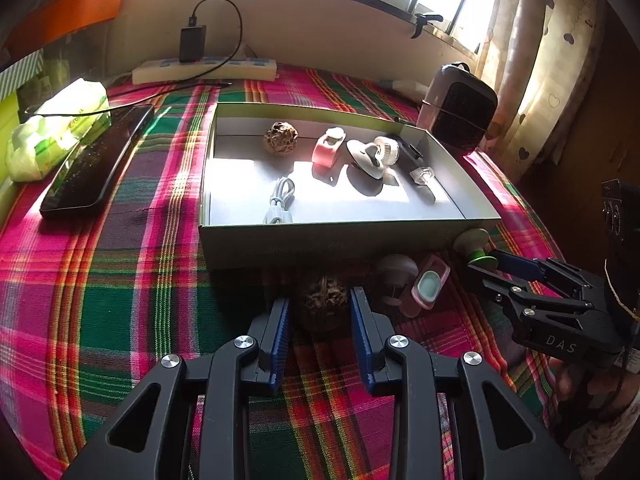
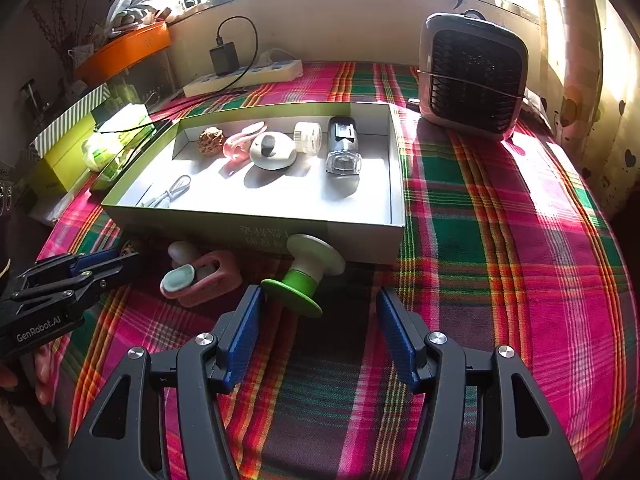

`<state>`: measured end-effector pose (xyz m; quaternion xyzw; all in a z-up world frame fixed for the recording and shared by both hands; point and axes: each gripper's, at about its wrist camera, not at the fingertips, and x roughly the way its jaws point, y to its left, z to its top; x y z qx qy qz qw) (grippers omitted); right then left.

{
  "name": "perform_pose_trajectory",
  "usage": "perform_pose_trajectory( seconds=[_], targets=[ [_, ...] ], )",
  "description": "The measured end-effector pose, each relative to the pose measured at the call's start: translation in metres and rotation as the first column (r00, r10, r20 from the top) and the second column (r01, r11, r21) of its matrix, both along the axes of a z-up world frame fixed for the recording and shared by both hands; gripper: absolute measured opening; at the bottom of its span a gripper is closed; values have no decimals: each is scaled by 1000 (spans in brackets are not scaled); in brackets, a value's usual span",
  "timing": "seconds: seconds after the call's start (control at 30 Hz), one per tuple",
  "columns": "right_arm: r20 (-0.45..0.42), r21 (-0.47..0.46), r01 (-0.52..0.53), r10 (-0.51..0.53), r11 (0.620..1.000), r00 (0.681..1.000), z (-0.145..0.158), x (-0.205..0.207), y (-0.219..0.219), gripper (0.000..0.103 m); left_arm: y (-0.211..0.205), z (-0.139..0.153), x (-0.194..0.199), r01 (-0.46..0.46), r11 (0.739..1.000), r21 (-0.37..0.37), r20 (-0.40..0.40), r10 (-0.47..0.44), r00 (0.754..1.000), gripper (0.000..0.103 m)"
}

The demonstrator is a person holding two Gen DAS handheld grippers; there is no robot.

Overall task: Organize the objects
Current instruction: 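Move the left tool to the brown walnut while the right tool moves to the green spool, then close the left tool on the brown walnut while the right tool straddles the green spool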

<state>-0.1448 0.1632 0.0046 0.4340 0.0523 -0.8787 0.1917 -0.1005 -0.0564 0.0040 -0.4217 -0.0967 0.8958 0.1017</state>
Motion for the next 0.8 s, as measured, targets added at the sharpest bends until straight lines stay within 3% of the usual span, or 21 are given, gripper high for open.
perform_pose_trajectory(
  seconds=[0.67,0.8],
  targets=[
    [-28,62,28,-26,998,999,-3,-11,-12,59,-7,-2,2,-2,999,44,-5,2,1000,27],
    [-33,48,45,-43,998,999,-1,-10,-8,45,-6,-2,1,-4,999,38,-5,4,1000,27]
  ],
)
